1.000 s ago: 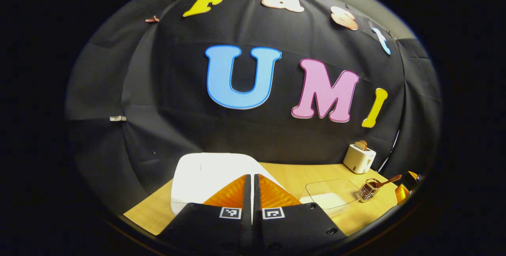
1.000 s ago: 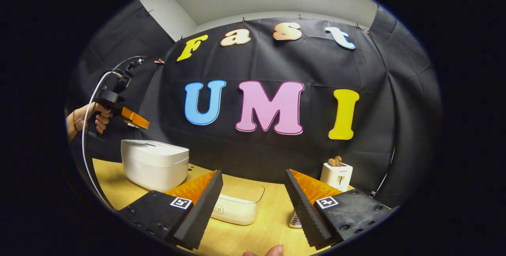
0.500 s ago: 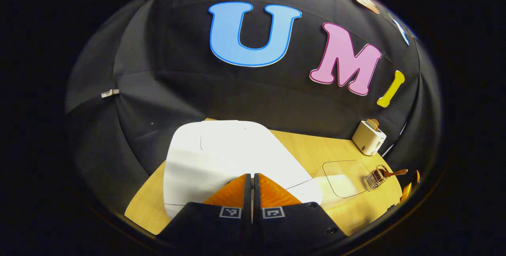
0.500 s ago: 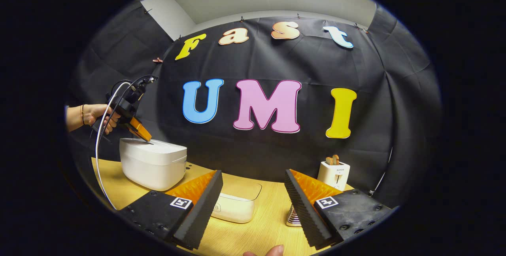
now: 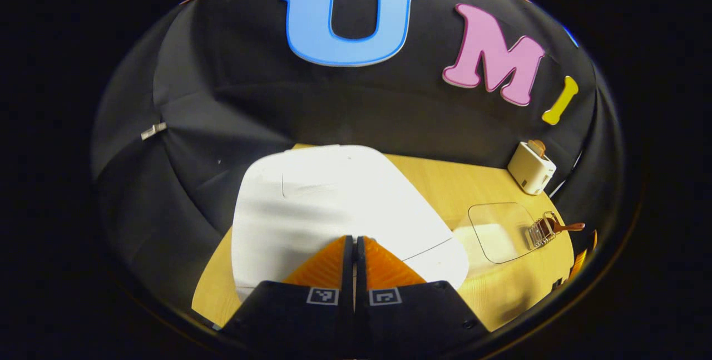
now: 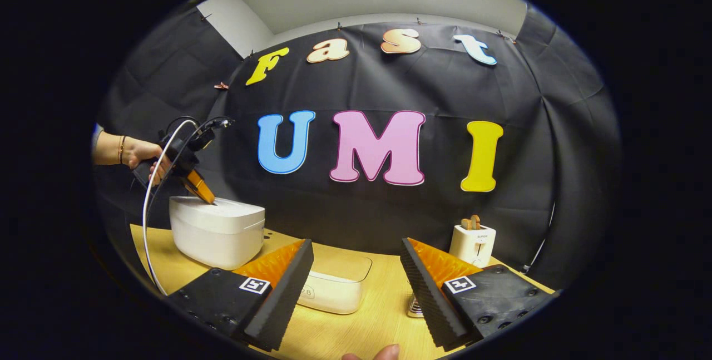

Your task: Close the left gripper, press the button to open the rice cooker; take a wooden spoon from the chopstick holder with the right hand, scoop a spoonful of rice and pour it into the rice cooker, then put the wooden spoon back into the chopstick holder.

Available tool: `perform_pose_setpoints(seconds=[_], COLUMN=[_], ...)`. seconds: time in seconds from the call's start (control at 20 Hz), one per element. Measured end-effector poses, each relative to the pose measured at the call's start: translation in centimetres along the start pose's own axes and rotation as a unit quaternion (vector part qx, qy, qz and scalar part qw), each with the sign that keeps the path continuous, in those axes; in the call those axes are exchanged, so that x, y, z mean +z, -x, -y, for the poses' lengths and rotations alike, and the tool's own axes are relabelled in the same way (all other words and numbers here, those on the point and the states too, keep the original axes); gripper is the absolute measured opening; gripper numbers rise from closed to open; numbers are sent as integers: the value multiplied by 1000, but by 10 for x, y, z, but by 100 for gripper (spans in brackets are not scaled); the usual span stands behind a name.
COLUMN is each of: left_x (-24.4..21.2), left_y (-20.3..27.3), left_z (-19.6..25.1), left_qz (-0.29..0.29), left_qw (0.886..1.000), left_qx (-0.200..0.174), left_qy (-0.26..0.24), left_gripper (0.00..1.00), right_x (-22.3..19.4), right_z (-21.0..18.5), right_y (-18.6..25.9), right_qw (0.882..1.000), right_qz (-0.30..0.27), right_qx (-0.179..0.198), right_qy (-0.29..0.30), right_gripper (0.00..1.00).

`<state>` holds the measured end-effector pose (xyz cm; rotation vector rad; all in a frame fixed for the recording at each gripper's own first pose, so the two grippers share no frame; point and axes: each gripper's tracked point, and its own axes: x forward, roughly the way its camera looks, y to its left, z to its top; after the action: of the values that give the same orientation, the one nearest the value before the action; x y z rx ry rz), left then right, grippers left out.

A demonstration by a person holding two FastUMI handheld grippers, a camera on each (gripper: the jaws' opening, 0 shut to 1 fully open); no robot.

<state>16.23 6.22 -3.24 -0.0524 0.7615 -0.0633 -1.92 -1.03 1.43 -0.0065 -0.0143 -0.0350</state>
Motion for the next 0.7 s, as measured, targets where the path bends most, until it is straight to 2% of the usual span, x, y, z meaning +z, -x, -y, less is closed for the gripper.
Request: perform_pose_setpoints(seconds=[0.15,0.35,0.65,0.7], left_x=[3,11,70,79], left_y=[4,8,40,43], left_z=[0,1,4,4], left_qz=[6,14,126,143], left_qw=[1000,1000,988,985], left_qx=[1,20,58,61], left_qy=[7,-19,-68,-67], left_gripper=[6,6,6,2], right_x=[-3,-2,-5,-5], right_z=[-4,4,11,10], right_y=[0,-2,-3,-4], right_qw=[1000,1000,1000,1000], right_qz=[-2,-3,-4,-4], right_qx=[7,4,-4,-5], right_qy=[-4,2,1,2], right_gripper=[97,98,97,98])
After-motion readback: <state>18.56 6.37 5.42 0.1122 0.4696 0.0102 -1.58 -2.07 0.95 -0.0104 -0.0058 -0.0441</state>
